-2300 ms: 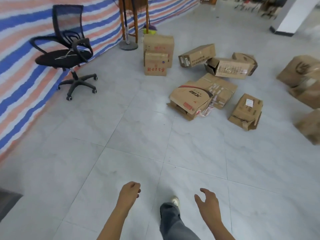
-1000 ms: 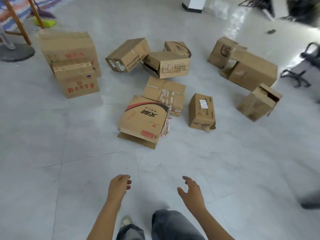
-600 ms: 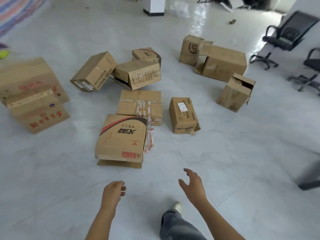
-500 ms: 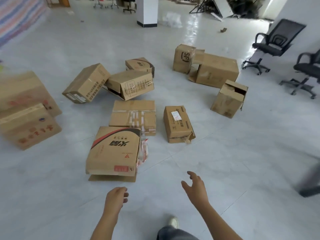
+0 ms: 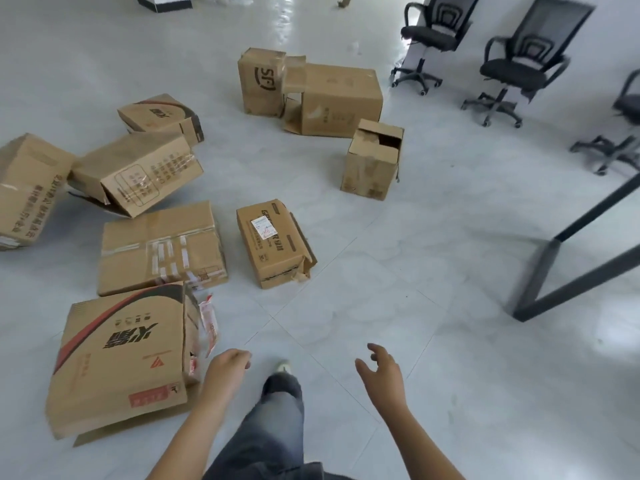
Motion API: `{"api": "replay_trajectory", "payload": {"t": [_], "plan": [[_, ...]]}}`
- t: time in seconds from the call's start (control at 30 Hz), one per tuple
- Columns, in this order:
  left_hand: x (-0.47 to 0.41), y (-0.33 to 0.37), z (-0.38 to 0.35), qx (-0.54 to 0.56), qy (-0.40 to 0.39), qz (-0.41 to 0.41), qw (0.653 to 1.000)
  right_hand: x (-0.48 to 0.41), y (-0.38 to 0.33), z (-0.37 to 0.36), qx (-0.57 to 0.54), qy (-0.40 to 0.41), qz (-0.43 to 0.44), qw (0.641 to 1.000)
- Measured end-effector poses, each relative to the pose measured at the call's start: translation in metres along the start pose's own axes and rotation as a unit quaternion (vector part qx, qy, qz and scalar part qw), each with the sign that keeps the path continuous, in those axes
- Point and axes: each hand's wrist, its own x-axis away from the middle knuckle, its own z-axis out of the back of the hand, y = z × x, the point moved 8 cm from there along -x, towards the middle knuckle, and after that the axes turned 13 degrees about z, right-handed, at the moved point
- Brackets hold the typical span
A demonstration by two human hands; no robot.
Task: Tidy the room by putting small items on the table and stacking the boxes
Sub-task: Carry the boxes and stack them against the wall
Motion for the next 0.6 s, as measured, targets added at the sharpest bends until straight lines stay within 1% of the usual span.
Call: {"api": "replay_trajectory", "payload": {"t": [0.07,0.17,0.3,0.4,0.5,0.6], "plan": [[-0.021,0.021,-0.022,-0.009,-0.010,0.012,1.000,-0.021,0.005,0.010,-0.001,0.012,-0.015,1.000],[-0.049,0.071,-0.056,-0.020,-0.038,0.010,0.999,-0.067,0.003,0.029,-0.003,0.029,-0.028,0.999],[-0.081,0.170,-0.085,0.008,-0.060,-0.020,0.998,-0.141,-0.019,0.066,0.014,0.046,-0.024,0.999],[-0.097,0.249,-0.107,0.035,-0.083,-0.044,0.995,-0.200,-0.040,0.109,0.017,0.079,-0.020,0.996],[-0.111,0.313,-0.138,-0.008,-0.105,-0.084,0.991,-0.257,-0.060,0.143,0.009,0.117,-0.023,0.993],[-0.124,0.348,-0.164,-0.037,-0.128,-0.088,0.987,-0.297,-0.071,0.149,-0.011,0.128,-0.027,0.991]]}}
